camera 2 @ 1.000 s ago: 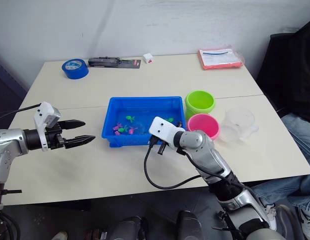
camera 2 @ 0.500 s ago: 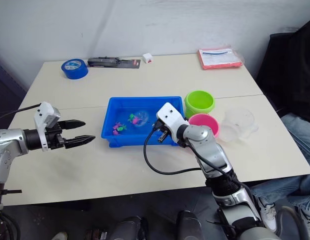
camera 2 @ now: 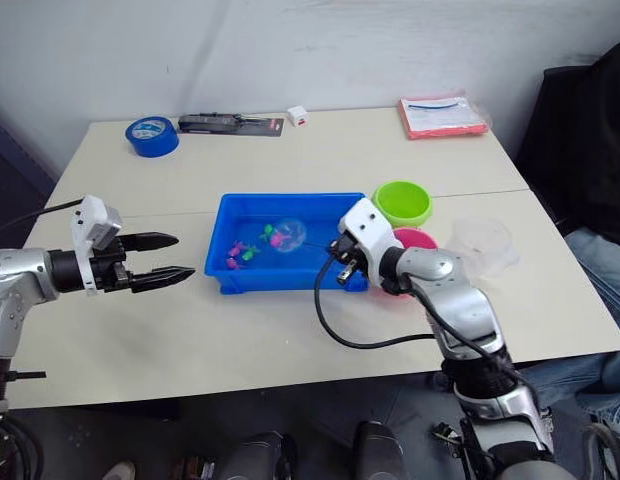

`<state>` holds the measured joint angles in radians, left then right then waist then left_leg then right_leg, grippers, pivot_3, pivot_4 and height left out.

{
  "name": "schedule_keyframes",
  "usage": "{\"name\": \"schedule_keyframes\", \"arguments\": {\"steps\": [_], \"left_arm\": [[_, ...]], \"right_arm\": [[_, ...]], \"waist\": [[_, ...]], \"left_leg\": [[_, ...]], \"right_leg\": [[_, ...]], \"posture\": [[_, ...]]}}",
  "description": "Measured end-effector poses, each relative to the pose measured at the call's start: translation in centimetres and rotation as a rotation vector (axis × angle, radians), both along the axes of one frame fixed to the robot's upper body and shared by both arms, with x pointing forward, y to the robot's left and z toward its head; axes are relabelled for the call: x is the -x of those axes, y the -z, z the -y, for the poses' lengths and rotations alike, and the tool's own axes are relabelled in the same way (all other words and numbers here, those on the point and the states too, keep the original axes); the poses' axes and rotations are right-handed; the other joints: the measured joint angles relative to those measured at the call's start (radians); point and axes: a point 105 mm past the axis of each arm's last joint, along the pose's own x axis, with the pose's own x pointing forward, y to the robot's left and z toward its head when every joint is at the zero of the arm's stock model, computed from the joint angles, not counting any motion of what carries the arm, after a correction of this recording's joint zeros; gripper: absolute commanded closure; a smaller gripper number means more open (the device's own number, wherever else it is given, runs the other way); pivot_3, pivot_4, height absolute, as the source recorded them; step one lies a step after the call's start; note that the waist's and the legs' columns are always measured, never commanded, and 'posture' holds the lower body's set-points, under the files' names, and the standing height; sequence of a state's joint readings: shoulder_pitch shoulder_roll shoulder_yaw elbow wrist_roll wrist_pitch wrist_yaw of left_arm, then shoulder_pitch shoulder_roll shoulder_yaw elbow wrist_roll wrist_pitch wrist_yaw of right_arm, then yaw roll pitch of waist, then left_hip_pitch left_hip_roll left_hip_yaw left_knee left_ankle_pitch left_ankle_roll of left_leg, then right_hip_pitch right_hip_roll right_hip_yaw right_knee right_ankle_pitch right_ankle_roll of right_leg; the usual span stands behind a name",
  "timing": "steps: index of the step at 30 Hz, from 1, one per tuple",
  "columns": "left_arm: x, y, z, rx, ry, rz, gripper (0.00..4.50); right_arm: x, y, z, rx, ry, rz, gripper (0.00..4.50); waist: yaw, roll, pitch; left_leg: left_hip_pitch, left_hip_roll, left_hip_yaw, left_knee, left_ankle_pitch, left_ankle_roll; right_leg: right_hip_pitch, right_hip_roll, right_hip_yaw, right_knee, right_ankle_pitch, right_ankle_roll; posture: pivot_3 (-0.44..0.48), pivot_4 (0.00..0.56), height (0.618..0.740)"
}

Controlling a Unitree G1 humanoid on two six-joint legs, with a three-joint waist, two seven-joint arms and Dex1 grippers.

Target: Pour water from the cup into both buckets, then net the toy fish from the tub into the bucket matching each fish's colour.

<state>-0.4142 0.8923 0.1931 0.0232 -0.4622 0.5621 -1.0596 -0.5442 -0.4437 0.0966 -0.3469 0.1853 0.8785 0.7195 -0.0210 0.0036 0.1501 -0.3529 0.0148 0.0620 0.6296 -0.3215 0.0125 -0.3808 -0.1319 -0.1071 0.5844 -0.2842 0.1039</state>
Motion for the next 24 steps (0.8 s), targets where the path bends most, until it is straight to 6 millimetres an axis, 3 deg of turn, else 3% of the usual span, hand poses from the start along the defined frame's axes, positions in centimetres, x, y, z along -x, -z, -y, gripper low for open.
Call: {"name": "schedule_keyframes", "arguments": {"steps": [12, 21, 24], "left_arm": [[-3.2, -2.1, 5.3, 0.047, 0.230, 0.120, 0.02], [-5.3, -1.9, 6.9, 0.057, 0.289, 0.109, 0.02], [-5.8, -2.0, 7.3, 0.061, 0.306, 0.113, 0.02]], "right_arm": [[2.7, -5.3, 8.5, -0.010, 0.130, 0.110, 3.72], [5.5, -5.8, 14.9, 0.034, 0.365, 0.127, 3.72], [6.8, -5.2, 16.1, 0.066, 0.417, 0.112, 3.72]], "waist": [[0.033, 0.000, 0.000], [0.047, 0.000, 0.000], [0.048, -0.001, 0.000]], "left_leg": [[0.000, -0.001, 0.002, 0.001, -0.001, 0.003], [0.000, -0.001, 0.003, 0.002, 0.000, 0.003], [0.000, -0.001, 0.003, 0.002, 0.000, 0.003]], "right_leg": [[0.002, 0.005, -0.004, -0.002, 0.001, 0.001], [0.002, 0.008, -0.003, -0.003, 0.001, 0.002], [0.003, 0.008, -0.003, -0.004, 0.001, 0.002]], "posture": [[0.000, 0.150, 0.737], [0.000, 0.150, 0.737], [0.000, 0.150, 0.737]]}}
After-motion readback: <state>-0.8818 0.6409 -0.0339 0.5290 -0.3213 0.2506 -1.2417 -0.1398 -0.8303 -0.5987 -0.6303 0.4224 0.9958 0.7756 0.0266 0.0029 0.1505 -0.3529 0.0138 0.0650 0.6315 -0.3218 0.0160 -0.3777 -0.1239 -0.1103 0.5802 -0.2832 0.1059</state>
